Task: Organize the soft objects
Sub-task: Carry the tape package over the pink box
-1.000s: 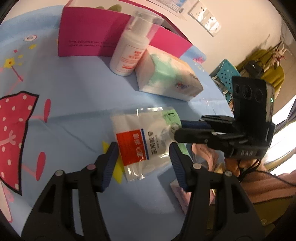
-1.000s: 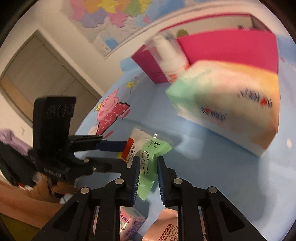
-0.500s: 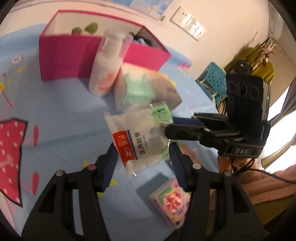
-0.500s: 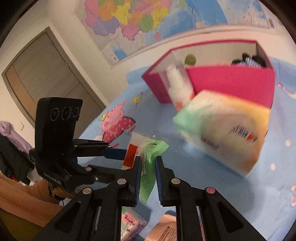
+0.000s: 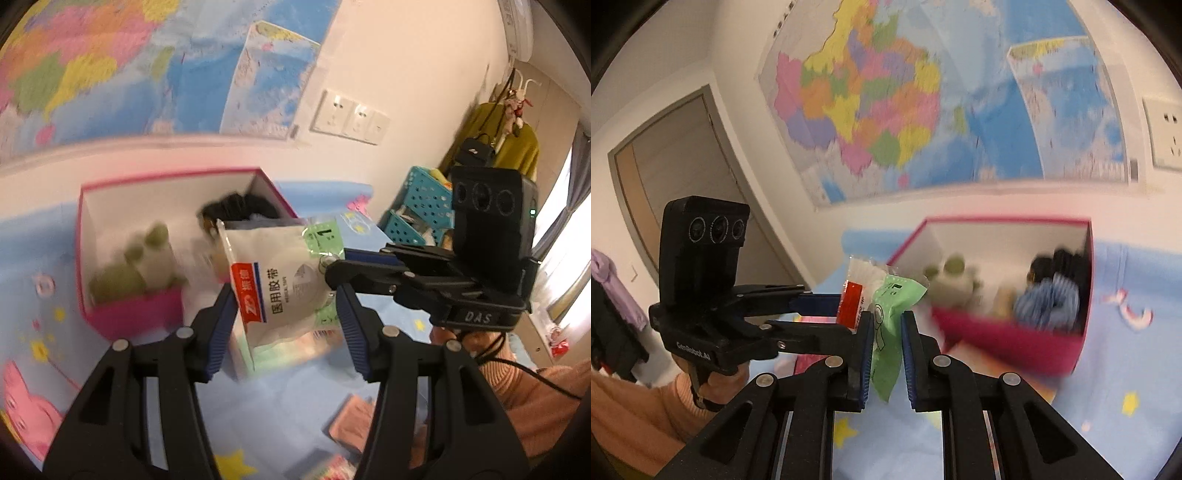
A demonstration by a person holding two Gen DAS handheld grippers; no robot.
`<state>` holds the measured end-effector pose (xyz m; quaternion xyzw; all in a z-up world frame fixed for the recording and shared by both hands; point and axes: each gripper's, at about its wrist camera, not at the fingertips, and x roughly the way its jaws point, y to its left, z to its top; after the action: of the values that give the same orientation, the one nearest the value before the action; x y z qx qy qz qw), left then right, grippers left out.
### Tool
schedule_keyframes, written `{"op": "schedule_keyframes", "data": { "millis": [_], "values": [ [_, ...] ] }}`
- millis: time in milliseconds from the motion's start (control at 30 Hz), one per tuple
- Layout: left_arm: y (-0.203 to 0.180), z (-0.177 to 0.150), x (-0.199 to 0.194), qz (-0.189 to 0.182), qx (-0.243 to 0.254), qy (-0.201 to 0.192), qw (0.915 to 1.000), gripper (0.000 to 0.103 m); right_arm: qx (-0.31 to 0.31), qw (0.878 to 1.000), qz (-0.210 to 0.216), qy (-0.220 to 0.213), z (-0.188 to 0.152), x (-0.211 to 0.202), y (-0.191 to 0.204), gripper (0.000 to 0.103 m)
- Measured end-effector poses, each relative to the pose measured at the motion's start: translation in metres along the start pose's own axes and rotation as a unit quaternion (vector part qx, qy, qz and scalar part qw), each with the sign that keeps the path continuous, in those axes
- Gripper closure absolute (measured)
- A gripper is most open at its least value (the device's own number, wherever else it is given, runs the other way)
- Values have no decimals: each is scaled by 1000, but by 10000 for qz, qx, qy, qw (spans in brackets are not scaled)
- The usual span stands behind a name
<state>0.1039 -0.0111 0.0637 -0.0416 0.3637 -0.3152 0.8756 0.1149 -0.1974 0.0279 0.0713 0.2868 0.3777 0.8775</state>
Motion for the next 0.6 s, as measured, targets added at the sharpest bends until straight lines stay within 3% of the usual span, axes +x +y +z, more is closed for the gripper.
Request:
{"op": "schedule_keyframes", "data": {
  "millis": [267,600],
  "values": [
    [33,50,39,167,-204,189,9995,46,125,9997,-228,45,41,36,-46,89],
    [74,72,86,214,-574,470,9970,46,428,9979,-388,281,54,76,-89,89]
  ]
}}
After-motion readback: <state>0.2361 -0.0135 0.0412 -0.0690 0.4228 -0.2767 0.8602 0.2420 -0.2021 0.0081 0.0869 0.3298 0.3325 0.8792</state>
